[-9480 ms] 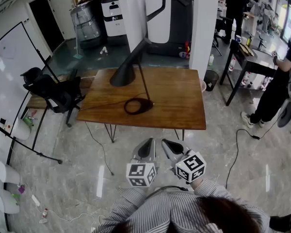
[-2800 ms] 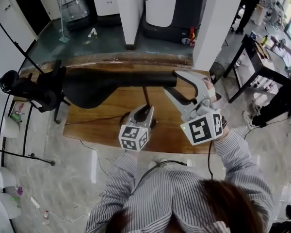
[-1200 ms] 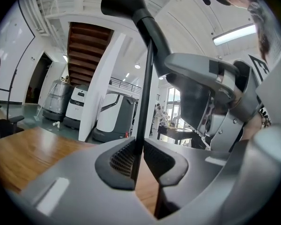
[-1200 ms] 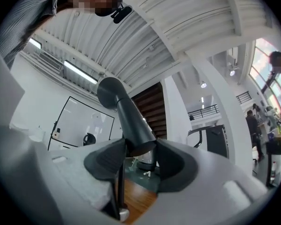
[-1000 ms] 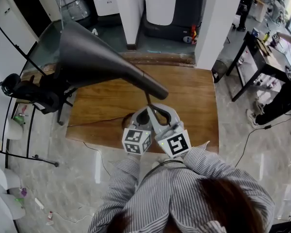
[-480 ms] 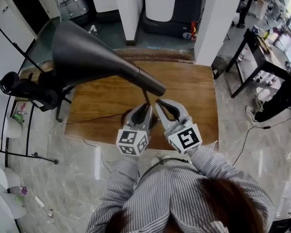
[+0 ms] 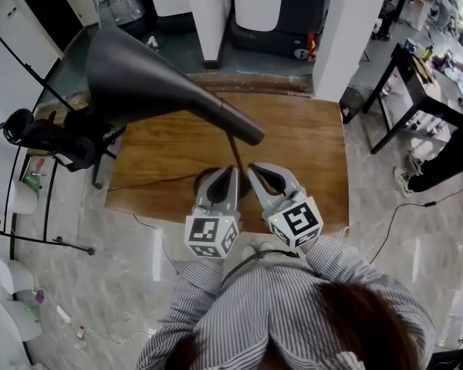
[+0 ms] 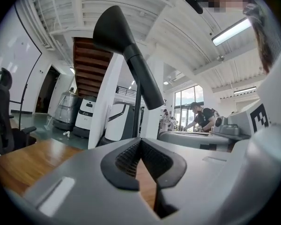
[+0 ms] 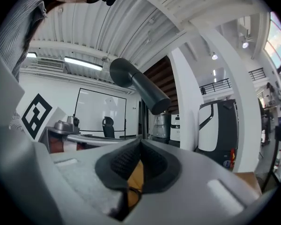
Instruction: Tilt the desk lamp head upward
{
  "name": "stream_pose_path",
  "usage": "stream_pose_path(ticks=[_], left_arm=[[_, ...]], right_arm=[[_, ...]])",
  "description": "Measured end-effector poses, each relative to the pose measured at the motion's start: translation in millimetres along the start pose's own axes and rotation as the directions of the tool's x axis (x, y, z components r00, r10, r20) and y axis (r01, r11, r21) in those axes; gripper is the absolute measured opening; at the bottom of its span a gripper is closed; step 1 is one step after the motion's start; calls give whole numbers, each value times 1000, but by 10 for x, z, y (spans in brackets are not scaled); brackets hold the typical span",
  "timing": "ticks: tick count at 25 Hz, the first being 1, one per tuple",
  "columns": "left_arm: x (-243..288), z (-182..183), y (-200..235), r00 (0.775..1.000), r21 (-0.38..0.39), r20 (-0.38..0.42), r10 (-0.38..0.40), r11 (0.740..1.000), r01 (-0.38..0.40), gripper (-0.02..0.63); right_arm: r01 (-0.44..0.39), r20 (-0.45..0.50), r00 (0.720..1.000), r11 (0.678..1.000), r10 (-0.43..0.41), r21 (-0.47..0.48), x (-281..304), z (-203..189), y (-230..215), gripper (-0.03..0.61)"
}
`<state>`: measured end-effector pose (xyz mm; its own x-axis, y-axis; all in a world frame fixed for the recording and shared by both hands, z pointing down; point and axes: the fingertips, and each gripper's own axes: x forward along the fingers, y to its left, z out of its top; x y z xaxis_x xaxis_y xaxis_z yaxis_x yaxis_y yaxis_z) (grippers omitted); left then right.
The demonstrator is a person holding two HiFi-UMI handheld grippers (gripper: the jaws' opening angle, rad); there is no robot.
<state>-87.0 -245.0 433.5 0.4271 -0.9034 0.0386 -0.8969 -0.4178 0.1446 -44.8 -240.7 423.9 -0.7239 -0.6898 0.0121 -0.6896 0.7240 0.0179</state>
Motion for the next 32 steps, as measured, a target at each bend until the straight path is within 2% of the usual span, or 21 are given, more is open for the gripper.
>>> stream_pose_path(ticks=[5, 11, 22, 27, 32], left_arm=[[-47, 22, -71, 1000, -14, 1, -6, 1000, 6, 3], [-32, 18, -141, 1000, 29, -10, -23, 999, 23, 3], [-15, -21, -105, 1000, 0, -23, -11, 1000, 11, 3], [13, -26, -33, 1000, -10, -24, 12, 1000, -12, 3], [77, -37, -49, 1000, -35, -21, -2, 999, 1, 3]], right_arm=[[0, -25, 1000, 1000, 0, 17, -39, -81, 40, 2], [-5, -30, 1000, 1000, 6, 26, -39, -95, 44, 2], [7, -29, 1000, 1000, -6, 22, -40, -87, -13, 2], [39, 29, 999, 999, -38, -35, -89, 76, -168, 2], [2, 3, 1000, 999, -2, -42, -35, 78, -172, 15]])
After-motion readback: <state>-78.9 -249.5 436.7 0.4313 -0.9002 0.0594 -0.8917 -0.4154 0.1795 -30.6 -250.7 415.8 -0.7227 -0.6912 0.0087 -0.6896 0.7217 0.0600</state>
